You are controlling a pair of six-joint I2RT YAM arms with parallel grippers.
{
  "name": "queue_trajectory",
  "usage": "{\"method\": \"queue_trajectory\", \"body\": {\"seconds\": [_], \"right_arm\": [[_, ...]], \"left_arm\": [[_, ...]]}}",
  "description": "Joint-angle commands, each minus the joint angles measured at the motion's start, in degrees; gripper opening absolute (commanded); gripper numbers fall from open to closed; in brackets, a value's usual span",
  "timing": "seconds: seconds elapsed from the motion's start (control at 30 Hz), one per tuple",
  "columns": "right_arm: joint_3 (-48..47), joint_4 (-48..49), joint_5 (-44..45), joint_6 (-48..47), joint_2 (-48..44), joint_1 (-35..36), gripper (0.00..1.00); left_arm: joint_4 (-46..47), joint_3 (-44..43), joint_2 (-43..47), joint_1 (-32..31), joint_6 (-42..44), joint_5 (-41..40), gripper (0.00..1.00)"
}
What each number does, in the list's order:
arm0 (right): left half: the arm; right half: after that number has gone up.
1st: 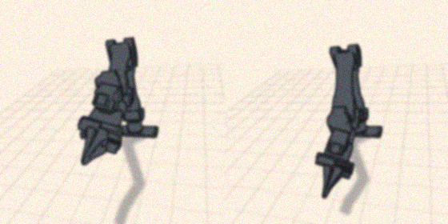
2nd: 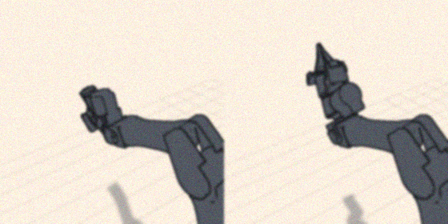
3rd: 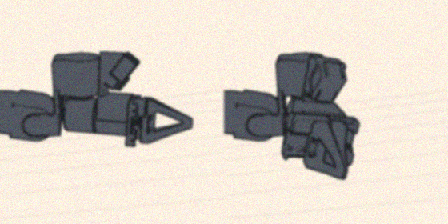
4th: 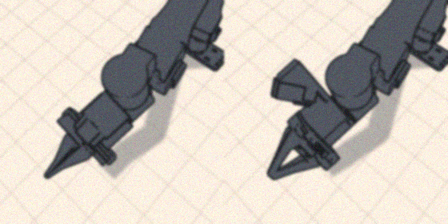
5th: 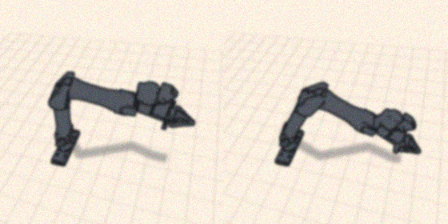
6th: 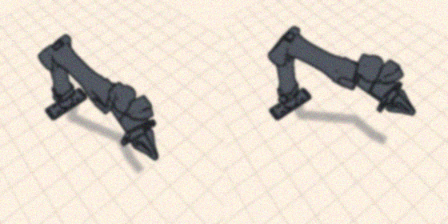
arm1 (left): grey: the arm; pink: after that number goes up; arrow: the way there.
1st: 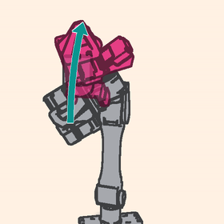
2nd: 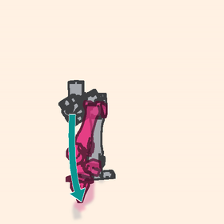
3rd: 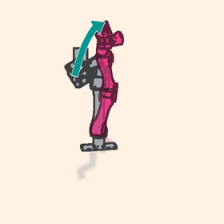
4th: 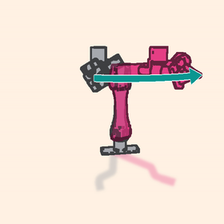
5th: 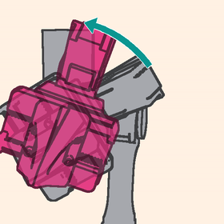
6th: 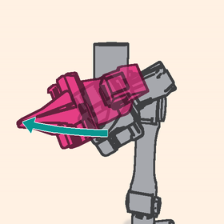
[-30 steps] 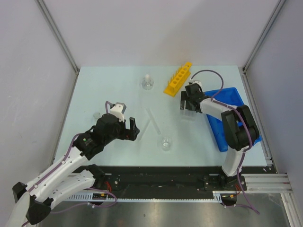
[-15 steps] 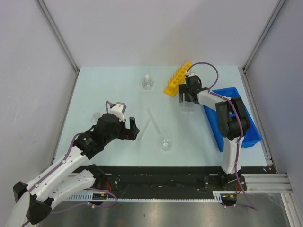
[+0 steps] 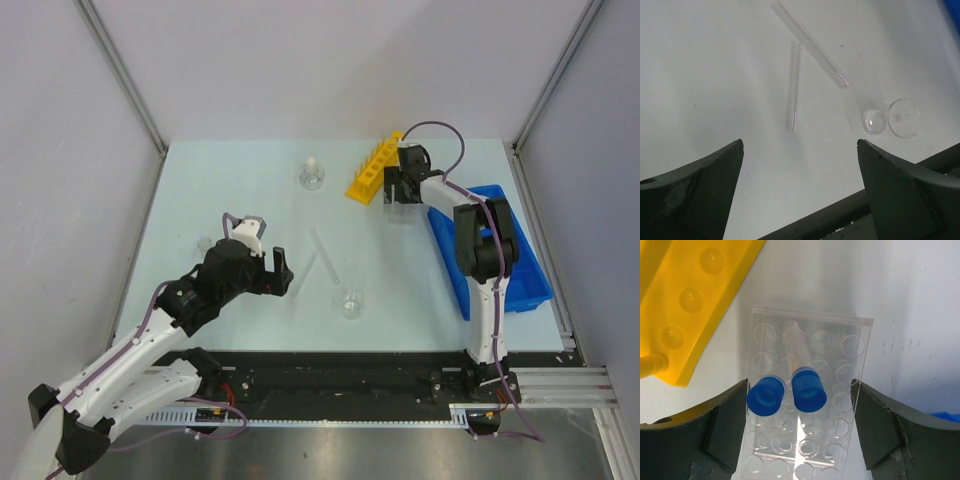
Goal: Organize the chemistry lab equipment
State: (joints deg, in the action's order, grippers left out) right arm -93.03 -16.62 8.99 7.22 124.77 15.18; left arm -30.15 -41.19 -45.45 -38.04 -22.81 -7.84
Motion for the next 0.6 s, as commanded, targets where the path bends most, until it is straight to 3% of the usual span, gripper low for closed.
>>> {"method": "queue_trajectory", "body": {"seconds": [0.0,0.13,0.17,0.57], "right_arm": [[-3.12,-2.8,-1.0,-0.02,2.05,-0.24,0.72],[-3.47,-3.42,-1.26,0.42,2.14,-0.41,0.88],[-3.47,-3.5,-1.43,0.68,2.06,-0.59,0.99],[-1.28,-2.01,0.14,0.08,-2.24,-0.68,1.0]], "left_arm": [[0.97,0.32,0.89,0.69,0.66,-0.6,1.0],[0.97,0.32,0.89,0.78,0.66,-0.51,1.0],[1.06,0.32,0.98,0.69,0.66,-0.43,1.0],[0.8,0.32,1.68,0.78,0.4,-0.34,1.0]]}}
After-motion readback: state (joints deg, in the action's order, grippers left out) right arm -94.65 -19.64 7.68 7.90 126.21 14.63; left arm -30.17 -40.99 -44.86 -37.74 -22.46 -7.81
